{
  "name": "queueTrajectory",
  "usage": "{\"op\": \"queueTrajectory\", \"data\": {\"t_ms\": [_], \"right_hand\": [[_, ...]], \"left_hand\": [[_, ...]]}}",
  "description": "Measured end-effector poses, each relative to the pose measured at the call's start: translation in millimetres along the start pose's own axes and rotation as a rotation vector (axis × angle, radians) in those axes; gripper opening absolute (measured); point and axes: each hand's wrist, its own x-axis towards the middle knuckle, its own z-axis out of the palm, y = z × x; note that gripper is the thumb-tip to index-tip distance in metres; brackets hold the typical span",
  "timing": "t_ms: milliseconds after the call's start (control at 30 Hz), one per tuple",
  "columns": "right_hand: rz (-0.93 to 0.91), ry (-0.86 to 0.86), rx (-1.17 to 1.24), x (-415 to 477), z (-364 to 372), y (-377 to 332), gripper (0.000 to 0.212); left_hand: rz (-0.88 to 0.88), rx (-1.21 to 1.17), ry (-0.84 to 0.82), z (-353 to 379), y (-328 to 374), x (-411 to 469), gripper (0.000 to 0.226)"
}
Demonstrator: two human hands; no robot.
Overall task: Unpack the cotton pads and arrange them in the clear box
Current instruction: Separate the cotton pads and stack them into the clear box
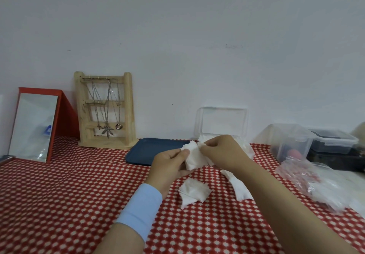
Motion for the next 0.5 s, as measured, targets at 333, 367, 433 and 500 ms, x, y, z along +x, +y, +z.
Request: {"op": "queueTrajectory", "data": {"t_ms": [333, 367, 433, 500], "right_hand": [[0.062, 0.154, 0.355, 0.2, -28.3, -3.6, 0.016], [0.072, 0.088, 0.392, -2.4, -30.9, -6.5, 0.013], [0.089, -0.037, 0.388, -7.1, -30.2, -11.6, 0.012], [0.094, -0.076, 0.352, -10.3, -23.5, -15.8, 0.015]], "left_hand": [[-0.034, -0.085, 0.101, -1.8, 0.5, 0.1, 0.012], [-0.037, -0.090, 0.098, -1.6, 1.0, -0.5, 0.012], [-0.038, -0.095, 0.077, -0.5, 2.0, -2.5, 0.013], [-0.036, -0.106, 0.037, 0.4, 3.6, -4.7, 0.015]]}}
